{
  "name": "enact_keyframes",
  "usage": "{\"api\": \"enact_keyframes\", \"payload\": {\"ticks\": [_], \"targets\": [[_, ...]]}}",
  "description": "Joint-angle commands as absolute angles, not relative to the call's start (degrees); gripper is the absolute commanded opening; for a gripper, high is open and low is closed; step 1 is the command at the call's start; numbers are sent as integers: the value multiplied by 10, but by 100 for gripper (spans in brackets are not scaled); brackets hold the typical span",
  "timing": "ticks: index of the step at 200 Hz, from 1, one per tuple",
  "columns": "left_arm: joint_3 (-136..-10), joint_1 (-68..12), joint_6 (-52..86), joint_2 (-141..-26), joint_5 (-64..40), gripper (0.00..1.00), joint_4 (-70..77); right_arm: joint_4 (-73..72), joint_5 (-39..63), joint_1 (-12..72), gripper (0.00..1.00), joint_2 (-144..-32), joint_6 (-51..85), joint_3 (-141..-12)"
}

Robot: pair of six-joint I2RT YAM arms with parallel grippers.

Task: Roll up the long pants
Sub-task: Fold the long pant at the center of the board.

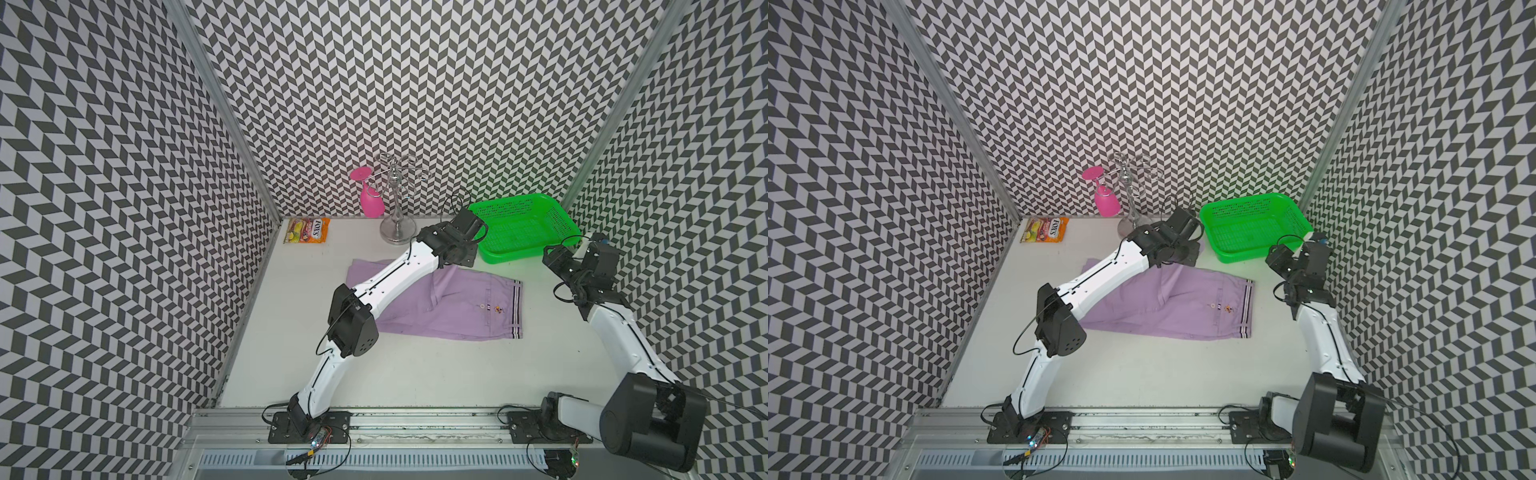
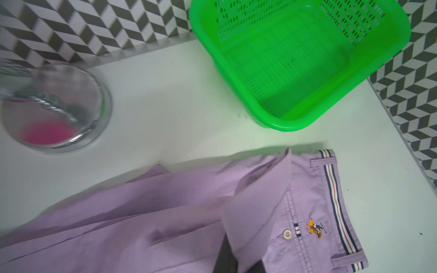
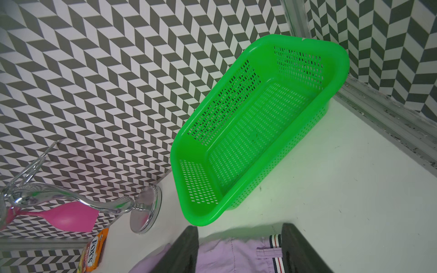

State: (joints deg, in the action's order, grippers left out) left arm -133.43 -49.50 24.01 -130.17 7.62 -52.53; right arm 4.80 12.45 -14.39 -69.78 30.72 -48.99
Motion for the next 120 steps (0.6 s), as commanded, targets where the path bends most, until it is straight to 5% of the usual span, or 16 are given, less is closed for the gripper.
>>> {"api": "enact_keyframes", "payload": {"ticks": [1,83,102,120], "targets": [[-1366,-518,270,-1318,18,0,-478,22,122,-148,60,-675,314,-484],[-1380,-540,303,-1364,-52,0,-405,19,124,-155,60,-684,317,-472],[-1374,-543,307,-1388,-90,36,-387,23,127,-156,60,-679,316,-475],[-1388,-547,309,-1405,-117,55,-399,20,128,-156,61,-674,316,-473]]}}
